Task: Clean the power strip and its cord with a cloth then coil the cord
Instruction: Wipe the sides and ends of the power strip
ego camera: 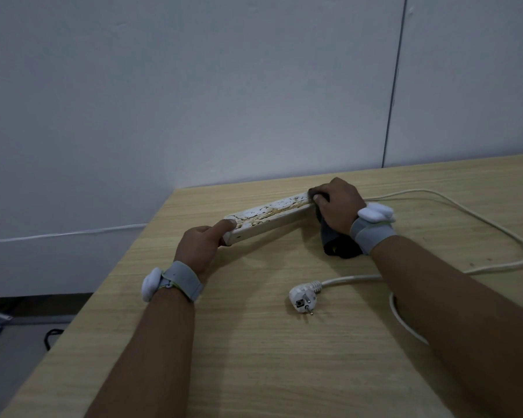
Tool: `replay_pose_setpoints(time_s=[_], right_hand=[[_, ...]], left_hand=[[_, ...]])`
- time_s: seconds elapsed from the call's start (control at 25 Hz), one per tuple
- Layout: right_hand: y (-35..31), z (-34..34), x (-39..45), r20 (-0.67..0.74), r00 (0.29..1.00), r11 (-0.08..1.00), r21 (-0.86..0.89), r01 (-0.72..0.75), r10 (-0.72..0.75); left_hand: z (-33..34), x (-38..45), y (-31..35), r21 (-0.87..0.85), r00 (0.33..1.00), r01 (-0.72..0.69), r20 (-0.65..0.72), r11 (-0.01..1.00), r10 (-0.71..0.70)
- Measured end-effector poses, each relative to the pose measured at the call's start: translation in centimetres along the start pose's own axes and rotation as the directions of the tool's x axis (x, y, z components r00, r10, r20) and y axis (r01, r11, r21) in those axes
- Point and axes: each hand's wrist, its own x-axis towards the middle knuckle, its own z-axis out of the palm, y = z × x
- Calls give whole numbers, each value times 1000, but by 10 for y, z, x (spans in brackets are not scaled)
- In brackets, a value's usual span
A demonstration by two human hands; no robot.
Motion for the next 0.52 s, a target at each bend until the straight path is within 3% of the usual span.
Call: replay_pose_setpoints(time_s=[0.2, 0.36, 0.52], right_hand=[[-23, 0, -5, 112, 972, 976, 96, 195, -205], [-3, -16, 4, -135, 991, 995, 96, 38, -25], [15, -18, 7, -121, 989, 996, 52, -77, 83]], left_hand=[[-2, -3, 1, 8, 1000, 16, -5, 1000, -16], [-2, -7, 4, -14, 1000, 22, -12, 1000, -22], [-1, -7, 4, -26, 1000, 20, -5, 999, -20]])
